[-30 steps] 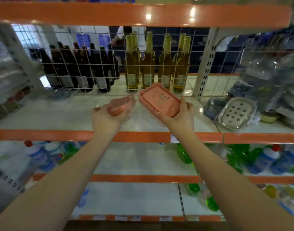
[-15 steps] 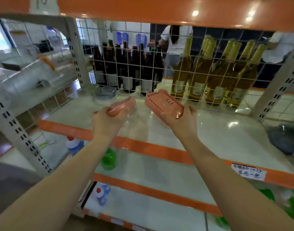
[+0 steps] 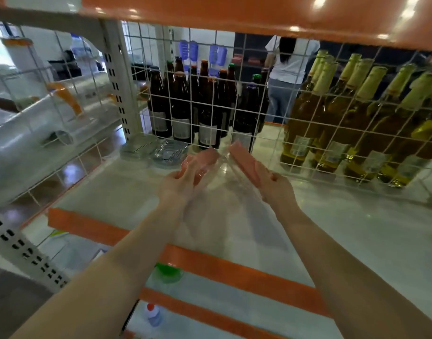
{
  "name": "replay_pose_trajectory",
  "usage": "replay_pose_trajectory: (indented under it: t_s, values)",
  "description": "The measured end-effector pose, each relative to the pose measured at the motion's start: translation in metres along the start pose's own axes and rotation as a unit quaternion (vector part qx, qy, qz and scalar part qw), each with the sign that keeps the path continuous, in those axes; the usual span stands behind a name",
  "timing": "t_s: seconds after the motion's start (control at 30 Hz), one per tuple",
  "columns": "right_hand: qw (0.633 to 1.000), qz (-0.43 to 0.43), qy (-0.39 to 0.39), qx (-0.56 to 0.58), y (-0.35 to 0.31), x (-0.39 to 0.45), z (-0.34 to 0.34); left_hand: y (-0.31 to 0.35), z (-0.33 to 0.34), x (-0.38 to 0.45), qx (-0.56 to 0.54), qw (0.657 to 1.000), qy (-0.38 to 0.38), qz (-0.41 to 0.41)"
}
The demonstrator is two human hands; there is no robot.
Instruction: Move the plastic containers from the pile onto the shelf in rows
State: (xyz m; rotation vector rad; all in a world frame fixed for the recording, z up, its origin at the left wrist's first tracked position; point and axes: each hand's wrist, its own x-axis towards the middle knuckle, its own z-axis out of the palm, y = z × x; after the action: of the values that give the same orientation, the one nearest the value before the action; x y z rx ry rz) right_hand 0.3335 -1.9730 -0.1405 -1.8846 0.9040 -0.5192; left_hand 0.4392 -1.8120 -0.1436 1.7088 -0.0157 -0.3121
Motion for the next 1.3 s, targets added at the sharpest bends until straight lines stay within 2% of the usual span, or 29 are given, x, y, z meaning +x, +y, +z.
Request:
replay_pose_trajectory:
  t_s: [0.1, 0.23, 0.33, 0.43, 0.57, 0.73, 0.83, 0.93, 1.07, 1.3]
  values:
    - [1.000, 0.005, -0.017, -0.009, -0.002, 0.006, 0.000, 0.001, 0.010, 0.008, -0.008, 0.999, -0.044, -0.021]
    - [0.989, 0.102, -0.023, 0.109, -0.006, 0.005, 0.001, 0.003, 0.021, 0.016, -0.032, 0.997, -0.058, -0.032]
    - [0.979, 0.149, -0.030, 0.134, -0.004, 0.002, -0.003, 0.007, 0.032, 0.018, -0.027, 0.996, -0.086, -0.027]
    - [0.985, 0.136, -0.004, 0.105, -0.002, -0.002, -0.007, 0.003, 0.039, 0.023, 0.045, 0.993, -0.106, -0.008]
    - [0.993, 0.072, 0.093, 0.032, 0.004, 0.000, -0.009, 0.000, 0.042, 0.025, 0.141, 0.979, -0.106, 0.101]
    - [0.997, -0.020, 0.070, -0.004, -0.006, -0.013, -0.008, 0.015, 0.043, 0.006, 0.233, 0.944, -0.152, 0.176]
    - [0.992, -0.062, 0.091, -0.069, -0.005, -0.008, -0.005, 0.022, 0.047, 0.001, 0.293, 0.918, -0.171, 0.205]
    - [0.991, -0.053, 0.076, -0.092, -0.005, 0.001, 0.001, 0.026, 0.046, 0.001, 0.330, 0.900, -0.173, 0.225]
    - [0.995, -0.013, 0.067, -0.076, -0.005, 0.011, 0.012, 0.024, 0.043, 0.011, 0.319, 0.911, -0.189, 0.183]
    - [0.992, 0.024, 0.099, -0.073, -0.007, 0.014, 0.017, 0.020, 0.042, 0.017, 0.326, 0.901, -0.202, 0.205]
